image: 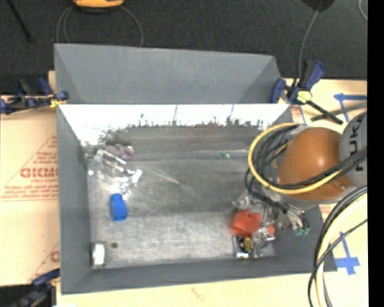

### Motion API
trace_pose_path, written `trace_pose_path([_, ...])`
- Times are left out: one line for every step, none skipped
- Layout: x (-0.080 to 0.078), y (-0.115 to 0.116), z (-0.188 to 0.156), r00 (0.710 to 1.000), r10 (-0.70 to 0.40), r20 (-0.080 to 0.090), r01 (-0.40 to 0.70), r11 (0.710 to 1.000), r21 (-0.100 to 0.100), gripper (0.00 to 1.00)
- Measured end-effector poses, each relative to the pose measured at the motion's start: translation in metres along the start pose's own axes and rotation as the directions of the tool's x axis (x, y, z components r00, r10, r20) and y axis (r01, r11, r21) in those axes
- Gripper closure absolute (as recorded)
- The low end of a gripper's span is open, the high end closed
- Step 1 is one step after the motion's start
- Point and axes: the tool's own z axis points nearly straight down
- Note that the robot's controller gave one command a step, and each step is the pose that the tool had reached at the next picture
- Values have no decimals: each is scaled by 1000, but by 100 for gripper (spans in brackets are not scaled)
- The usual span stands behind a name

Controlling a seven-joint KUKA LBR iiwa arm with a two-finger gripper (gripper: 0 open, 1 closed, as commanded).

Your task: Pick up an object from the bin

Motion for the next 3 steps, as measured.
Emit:
trace_pose_path([-5, 0, -2, 1000, 2, 16, -2, 1000, 4, 100])
trace_pose_path([-31, 23, -75, 980, -201, -5, 201, 980, 0, 100])
trace_pose_path([-38, 23, -216, 955, -297, -3, 297, 955, 3, 100])
